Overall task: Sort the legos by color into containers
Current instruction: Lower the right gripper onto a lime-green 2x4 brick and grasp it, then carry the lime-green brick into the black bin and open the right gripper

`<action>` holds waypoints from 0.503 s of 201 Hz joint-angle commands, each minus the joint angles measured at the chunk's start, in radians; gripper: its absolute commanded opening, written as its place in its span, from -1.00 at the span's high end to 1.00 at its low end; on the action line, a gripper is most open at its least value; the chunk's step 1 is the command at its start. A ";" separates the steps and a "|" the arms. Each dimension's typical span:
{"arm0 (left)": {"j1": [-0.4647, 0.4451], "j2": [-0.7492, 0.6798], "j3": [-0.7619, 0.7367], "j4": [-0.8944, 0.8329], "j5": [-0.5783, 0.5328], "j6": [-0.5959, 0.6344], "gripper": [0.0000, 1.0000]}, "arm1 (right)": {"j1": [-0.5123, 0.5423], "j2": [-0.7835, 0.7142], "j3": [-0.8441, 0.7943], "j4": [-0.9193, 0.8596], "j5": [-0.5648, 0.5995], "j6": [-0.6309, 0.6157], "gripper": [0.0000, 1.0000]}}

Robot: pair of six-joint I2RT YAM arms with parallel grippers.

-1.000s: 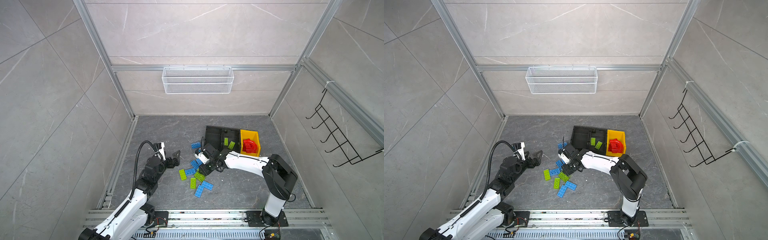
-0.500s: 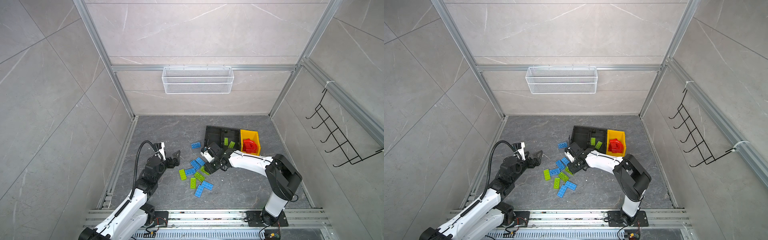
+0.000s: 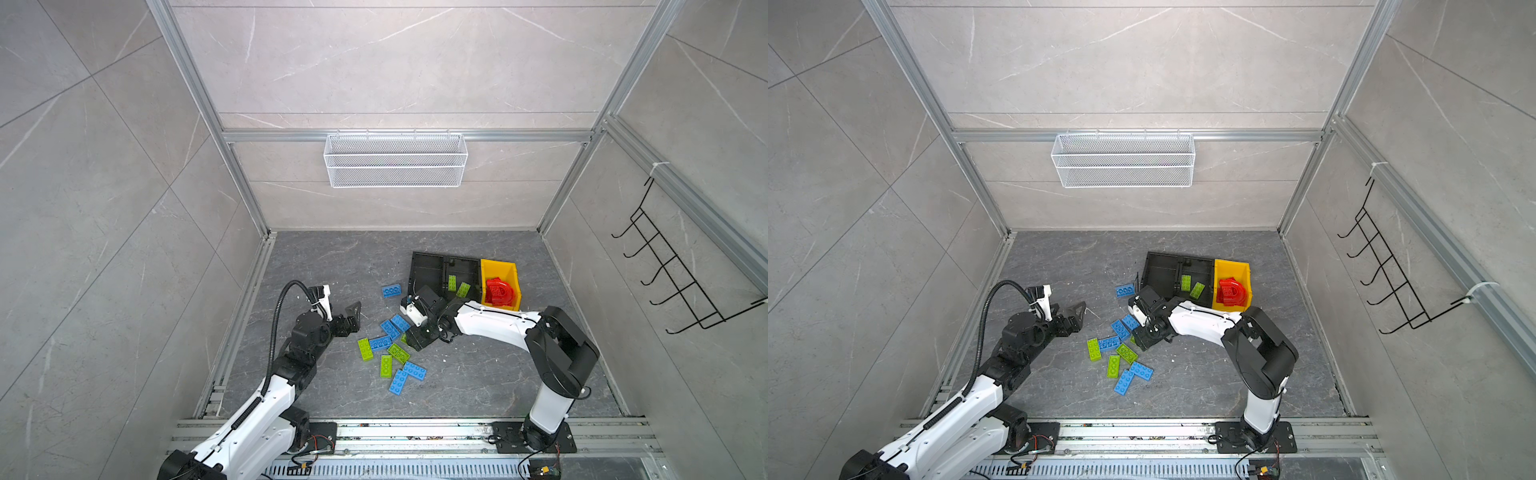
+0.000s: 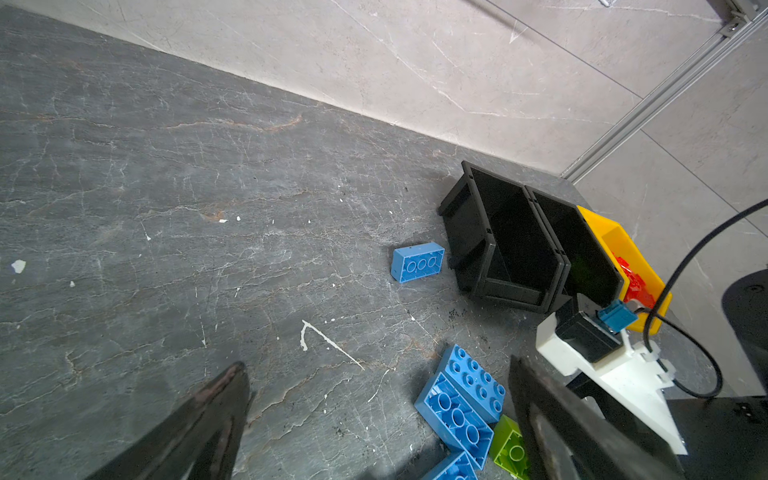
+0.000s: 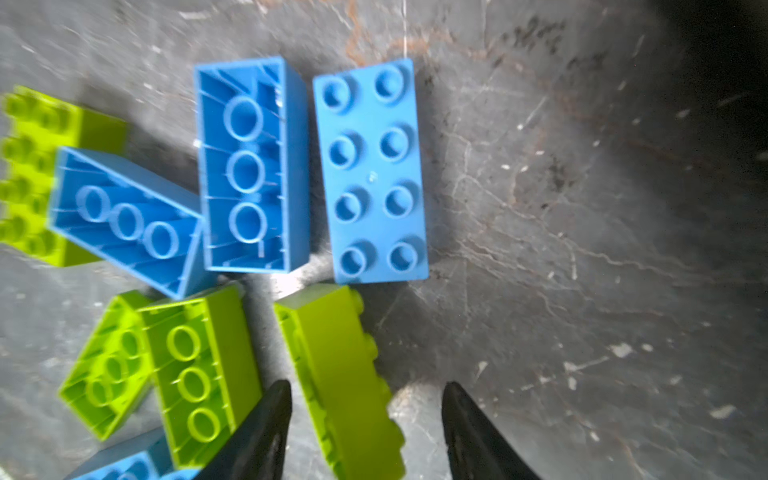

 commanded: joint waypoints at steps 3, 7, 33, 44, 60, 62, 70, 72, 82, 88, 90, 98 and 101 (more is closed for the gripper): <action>0.001 -0.003 0.006 0.027 -0.021 0.013 -0.99 | 0.005 0.031 0.031 -0.011 0.006 -0.017 -0.19; 0.001 -0.003 0.004 0.027 -0.022 0.013 -0.99 | 0.005 0.032 0.032 -0.011 0.004 -0.018 -0.17; 0.002 -0.001 0.006 0.027 -0.022 0.013 -0.99 | 0.007 0.042 0.031 -0.001 0.002 -0.013 -0.06; 0.002 -0.001 0.006 0.027 -0.023 0.013 -0.99 | 0.007 0.042 0.030 0.002 0.009 -0.008 -0.02; 0.001 -0.003 0.004 0.027 -0.022 0.013 -0.99 | 0.007 0.028 0.018 0.010 0.019 0.003 0.07; 0.002 -0.003 0.005 0.027 -0.023 0.013 -0.99 | 0.007 0.026 0.016 0.012 0.019 0.006 0.08; 0.001 -0.002 0.006 0.027 -0.022 0.013 -0.99 | 0.007 0.011 0.006 0.017 0.034 0.016 0.15; 0.001 -0.001 0.006 0.027 -0.022 0.012 -0.99 | 0.007 0.006 0.003 0.019 0.038 0.018 0.17; 0.001 -0.001 0.006 0.027 -0.022 0.013 -0.99 | 0.005 -0.019 -0.012 0.025 0.056 0.032 0.24; 0.001 -0.001 0.006 0.027 -0.022 0.012 -0.99 | 0.005 -0.039 -0.020 0.028 0.062 0.036 0.28; 0.001 -0.001 0.006 0.027 -0.023 0.012 -0.99 | 0.005 -0.045 -0.022 0.028 0.063 0.038 0.29; 0.001 -0.001 0.006 0.027 -0.024 0.012 -0.99 | 0.001 -0.076 -0.033 0.031 0.072 0.045 0.36; 0.001 -0.001 0.006 0.027 -0.024 0.012 -0.99 | -0.001 -0.089 -0.037 0.032 0.074 0.049 0.39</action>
